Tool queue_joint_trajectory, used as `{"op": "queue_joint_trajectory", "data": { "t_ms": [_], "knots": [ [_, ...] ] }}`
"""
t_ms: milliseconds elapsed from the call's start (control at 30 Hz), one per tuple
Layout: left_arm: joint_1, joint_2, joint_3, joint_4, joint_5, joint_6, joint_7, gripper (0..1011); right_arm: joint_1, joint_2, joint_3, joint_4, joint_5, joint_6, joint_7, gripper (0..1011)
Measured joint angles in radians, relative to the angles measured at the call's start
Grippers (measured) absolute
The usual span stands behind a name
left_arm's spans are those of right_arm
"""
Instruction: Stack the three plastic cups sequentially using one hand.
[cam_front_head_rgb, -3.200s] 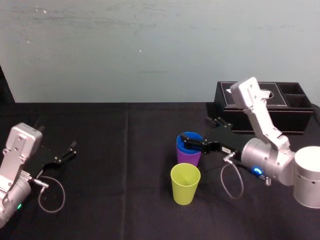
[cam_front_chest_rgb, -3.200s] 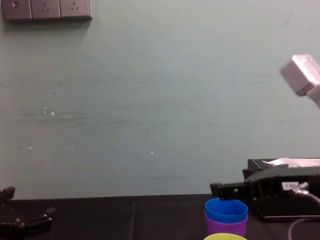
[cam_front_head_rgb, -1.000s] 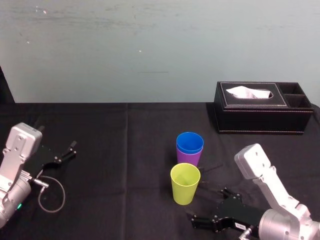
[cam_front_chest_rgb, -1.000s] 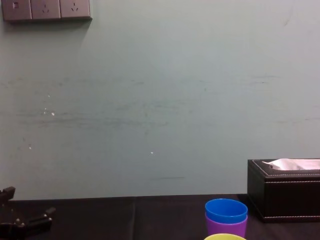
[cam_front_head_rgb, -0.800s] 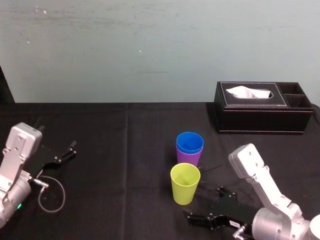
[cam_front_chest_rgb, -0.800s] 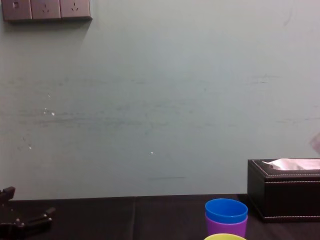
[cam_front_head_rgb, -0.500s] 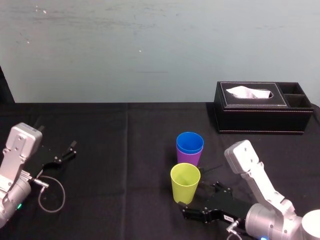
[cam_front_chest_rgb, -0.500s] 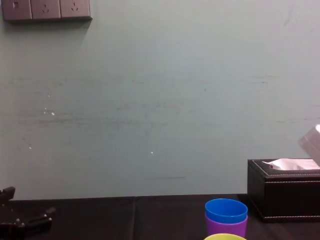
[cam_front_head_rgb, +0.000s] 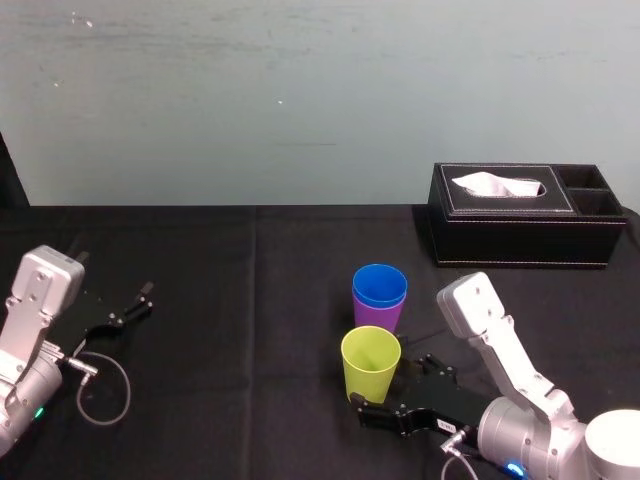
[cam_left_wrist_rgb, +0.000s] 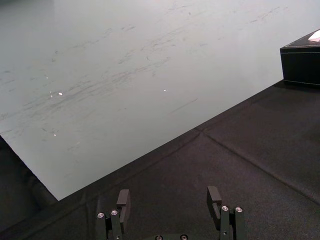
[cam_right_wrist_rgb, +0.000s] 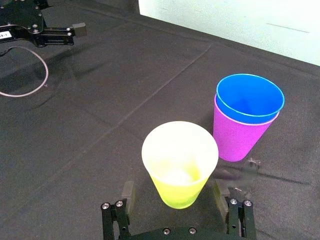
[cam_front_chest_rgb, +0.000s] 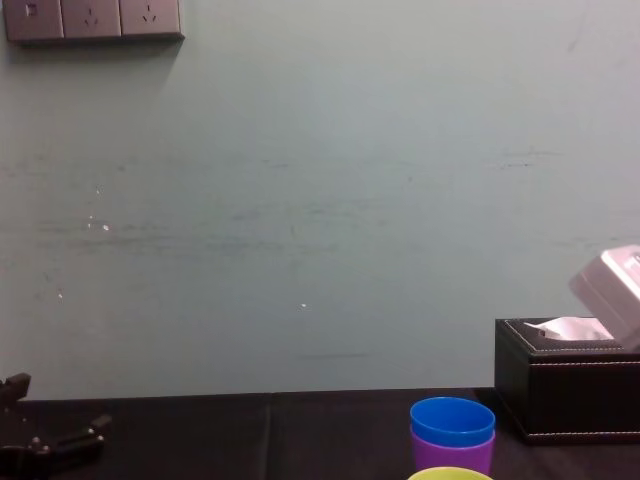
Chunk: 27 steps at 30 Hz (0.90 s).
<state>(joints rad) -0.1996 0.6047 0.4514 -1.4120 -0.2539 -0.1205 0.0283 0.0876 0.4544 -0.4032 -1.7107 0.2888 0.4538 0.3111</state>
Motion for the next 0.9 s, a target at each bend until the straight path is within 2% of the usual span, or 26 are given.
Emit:
{"op": "queue_joint_trajectory", "data": {
  "t_ms": [900],
  "knots": [
    [0.000,0.000,0.000,0.000,0.000,0.000,0.000,1000,0.022,-0.061,0.008,0.024,-0.053,0.017,-0.001,1003]
  ]
}}
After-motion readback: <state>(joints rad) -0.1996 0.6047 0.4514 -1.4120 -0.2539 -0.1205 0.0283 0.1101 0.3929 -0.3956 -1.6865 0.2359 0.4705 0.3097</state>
